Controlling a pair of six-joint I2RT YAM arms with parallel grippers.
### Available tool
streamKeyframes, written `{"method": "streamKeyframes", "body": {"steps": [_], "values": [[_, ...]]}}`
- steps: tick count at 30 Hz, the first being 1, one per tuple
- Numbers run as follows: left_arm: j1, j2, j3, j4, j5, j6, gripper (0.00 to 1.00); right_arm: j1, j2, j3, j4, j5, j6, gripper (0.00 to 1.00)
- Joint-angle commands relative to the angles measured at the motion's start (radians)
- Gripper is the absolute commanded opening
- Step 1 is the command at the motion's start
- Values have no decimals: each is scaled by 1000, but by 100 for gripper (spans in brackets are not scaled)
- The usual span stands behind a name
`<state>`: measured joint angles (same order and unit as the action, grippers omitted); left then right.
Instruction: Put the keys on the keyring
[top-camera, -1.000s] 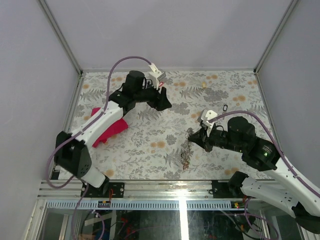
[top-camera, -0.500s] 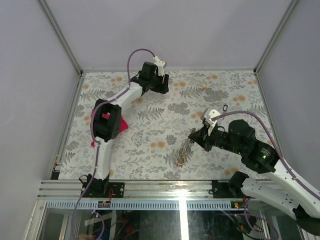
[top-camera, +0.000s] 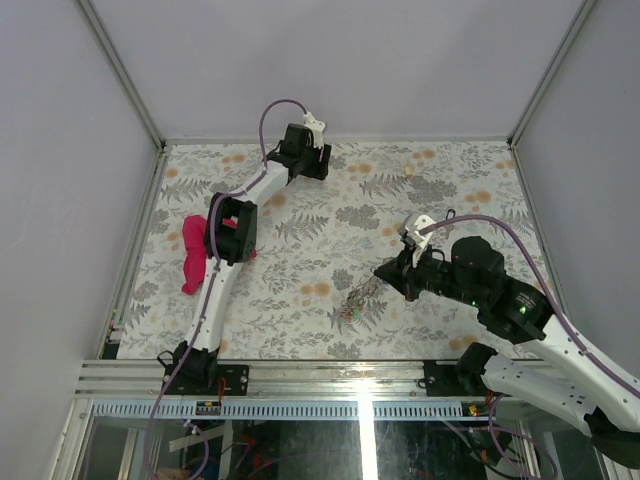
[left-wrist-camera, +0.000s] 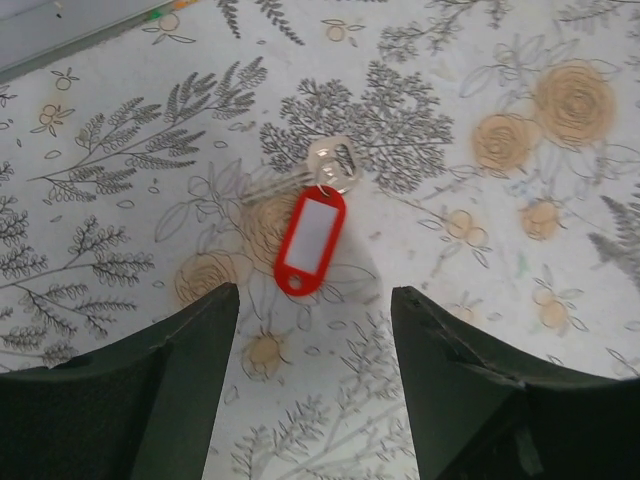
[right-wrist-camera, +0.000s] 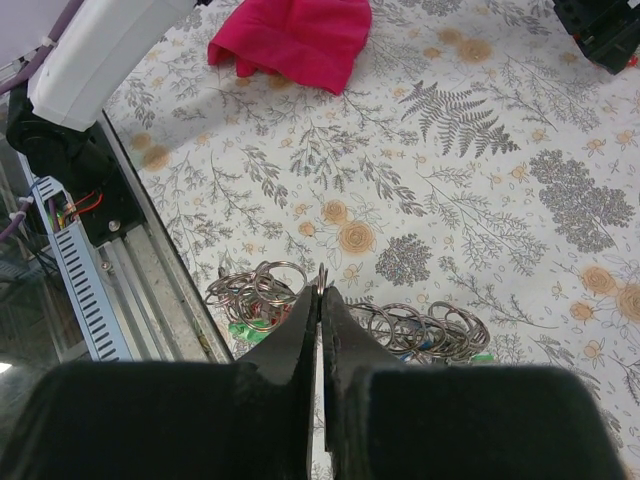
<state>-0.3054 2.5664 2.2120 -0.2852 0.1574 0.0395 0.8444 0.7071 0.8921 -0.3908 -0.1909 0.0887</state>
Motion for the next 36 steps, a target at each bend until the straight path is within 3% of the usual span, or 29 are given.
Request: {"method": "streamKeyframes", "body": {"steps": [1, 20, 31, 36], "values": [[16, 58, 99, 87, -19, 25, 64, 6, -6, 30, 78, 37, 25, 0], [17, 156, 165, 207, 30, 24, 57, 5, 0, 24, 71, 60, 47, 0], [13, 187, 239, 130, 47, 50, 48, 6, -3, 20, 77, 58, 51, 0], [-1, 190, 251, 56, -1, 108, 51, 7, -4, 16, 82, 55, 50, 0]]}}
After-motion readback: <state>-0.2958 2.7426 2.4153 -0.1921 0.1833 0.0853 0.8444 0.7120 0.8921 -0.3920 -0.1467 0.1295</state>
